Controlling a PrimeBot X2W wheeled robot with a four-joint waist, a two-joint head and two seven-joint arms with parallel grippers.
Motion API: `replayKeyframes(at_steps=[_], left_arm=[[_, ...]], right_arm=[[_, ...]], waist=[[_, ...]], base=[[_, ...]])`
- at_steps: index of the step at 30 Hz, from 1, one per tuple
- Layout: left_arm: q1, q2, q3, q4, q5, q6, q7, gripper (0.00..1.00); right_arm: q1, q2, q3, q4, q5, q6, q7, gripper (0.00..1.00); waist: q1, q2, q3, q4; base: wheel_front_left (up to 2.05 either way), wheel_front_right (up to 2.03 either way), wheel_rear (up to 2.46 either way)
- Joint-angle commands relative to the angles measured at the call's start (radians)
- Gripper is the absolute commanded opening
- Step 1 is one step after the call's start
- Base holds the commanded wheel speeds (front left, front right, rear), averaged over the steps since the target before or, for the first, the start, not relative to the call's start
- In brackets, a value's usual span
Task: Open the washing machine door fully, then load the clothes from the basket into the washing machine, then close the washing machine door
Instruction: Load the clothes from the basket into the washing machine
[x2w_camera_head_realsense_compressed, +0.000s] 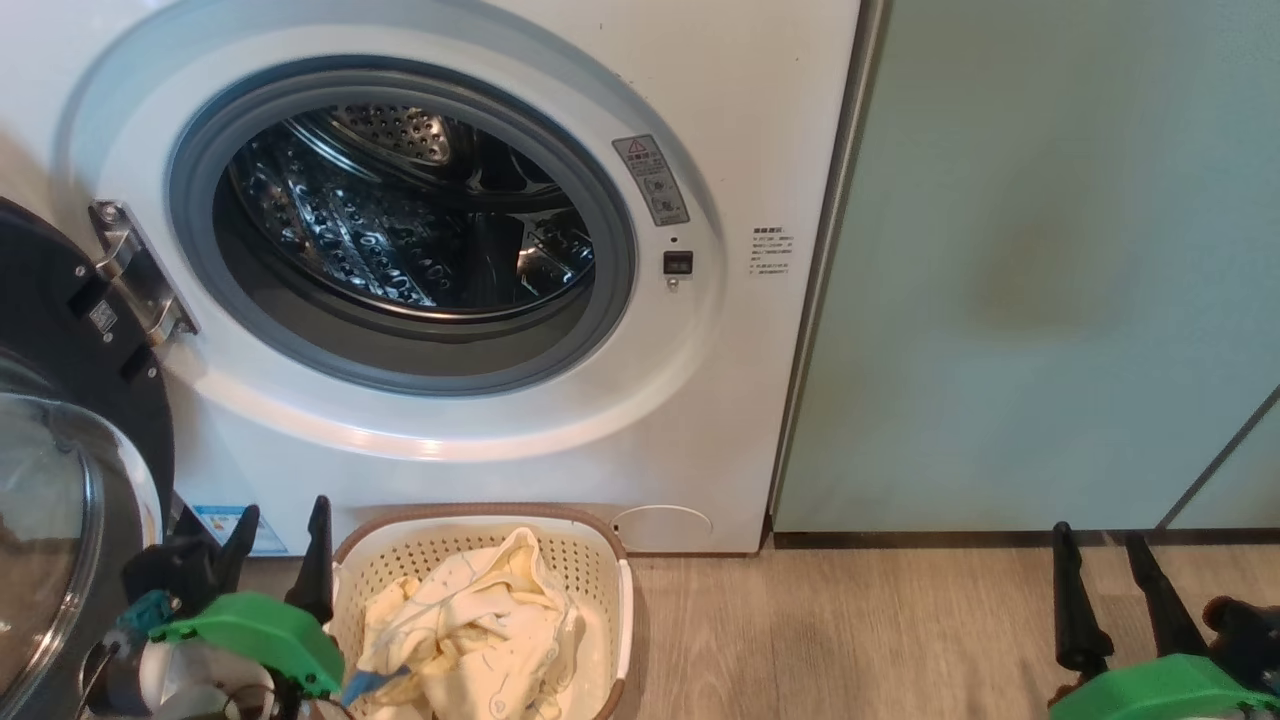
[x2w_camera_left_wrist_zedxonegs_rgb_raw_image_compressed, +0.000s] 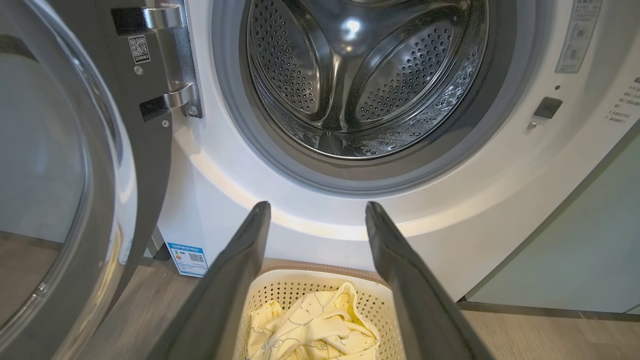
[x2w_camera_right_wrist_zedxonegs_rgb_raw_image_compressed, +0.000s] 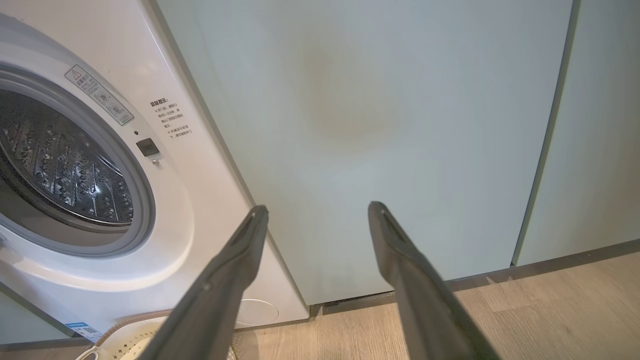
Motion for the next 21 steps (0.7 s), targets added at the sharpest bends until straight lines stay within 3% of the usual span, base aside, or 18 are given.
replayKeyframes(at_steps=[1,21], left_arm=[[-0.026,0.018,0.032,-0.023,0.006,-0.001,-0.011,1.00],[-0.053,0.024,0.009,0.155,0.001,-0.010,-0.011,1.00]], right_arm=[[-0.031,-0.017,0.023,-0.031,0.001,0.000,-0.010,1.00],[-0.059,-0.018,0.044,-0.053,0.023,0.000,-0.010,1.00]], waist=[[0.0000,-0.0001,0.001,-0.001],[0.0000,-0.0001,0.077,-0.093]], base=[[0.00,0.00,0.00],[0.00,0.00,0.00]])
